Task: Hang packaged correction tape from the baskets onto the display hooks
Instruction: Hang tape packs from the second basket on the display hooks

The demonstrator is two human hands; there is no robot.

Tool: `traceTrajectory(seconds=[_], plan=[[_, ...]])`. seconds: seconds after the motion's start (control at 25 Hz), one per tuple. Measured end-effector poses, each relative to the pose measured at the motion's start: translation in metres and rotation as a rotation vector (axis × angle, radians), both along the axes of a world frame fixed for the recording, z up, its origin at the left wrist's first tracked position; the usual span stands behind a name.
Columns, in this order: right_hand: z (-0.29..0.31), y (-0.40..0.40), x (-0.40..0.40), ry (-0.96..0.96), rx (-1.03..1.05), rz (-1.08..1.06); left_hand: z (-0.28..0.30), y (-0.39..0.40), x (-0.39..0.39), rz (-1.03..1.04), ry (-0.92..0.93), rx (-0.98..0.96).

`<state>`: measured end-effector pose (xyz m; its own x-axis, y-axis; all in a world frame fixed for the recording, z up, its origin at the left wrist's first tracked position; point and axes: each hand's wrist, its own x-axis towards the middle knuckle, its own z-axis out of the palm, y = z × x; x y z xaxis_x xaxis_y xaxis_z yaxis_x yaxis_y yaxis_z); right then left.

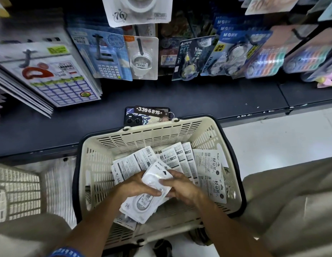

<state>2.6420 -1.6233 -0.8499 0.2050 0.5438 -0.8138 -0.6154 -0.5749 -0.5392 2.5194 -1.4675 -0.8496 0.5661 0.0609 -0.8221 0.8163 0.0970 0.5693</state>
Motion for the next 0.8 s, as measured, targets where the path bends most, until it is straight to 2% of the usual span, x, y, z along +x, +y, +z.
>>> traceTrajectory(seconds=[0.04,0.08,0.12,0.2,0.24,0.28,0.4,0.48,0.6,0.72,0.8], plan=[[-0.001,0.0,0.001,0.025,-0.066,-0.082,0.001,-0.001,0.0,-0.008,0.025,0.029],[-0.003,0.0,0.003,-0.034,-0.161,-0.131,0.001,-0.001,0.0,-0.003,0.049,0.065],[-0.006,-0.002,0.006,-0.177,-0.268,-0.079,0.0,-0.001,-0.001,0.013,0.066,0.091],[-0.011,-0.009,0.009,-0.411,-0.386,0.254,-0.002,0.001,-0.002,0.061,0.067,0.113],[-0.014,-0.011,0.007,-0.433,-0.384,0.387,-0.002,0.004,-0.003,0.077,0.058,0.117],[-0.016,-0.011,0.007,-0.43,-0.395,0.432,-0.001,0.008,-0.004,0.093,0.052,0.118],[-0.014,-0.01,0.011,-0.487,-0.451,0.431,0.005,0.021,-0.005,0.122,0.038,0.111],[-0.008,-0.008,0.012,-0.497,-0.413,0.476,0.01,0.026,-0.006,0.118,0.035,0.109],[0.018,0.002,0.018,-0.358,-0.286,0.255,0.02,0.031,-0.002,0.172,0.008,0.147],[0.059,0.018,0.042,-0.393,-0.195,-0.011,0.029,0.036,0.004,0.287,-0.032,0.186],[0.078,0.021,0.06,-0.328,-0.043,-0.117,0.038,0.034,0.008,0.321,-0.052,0.193]])
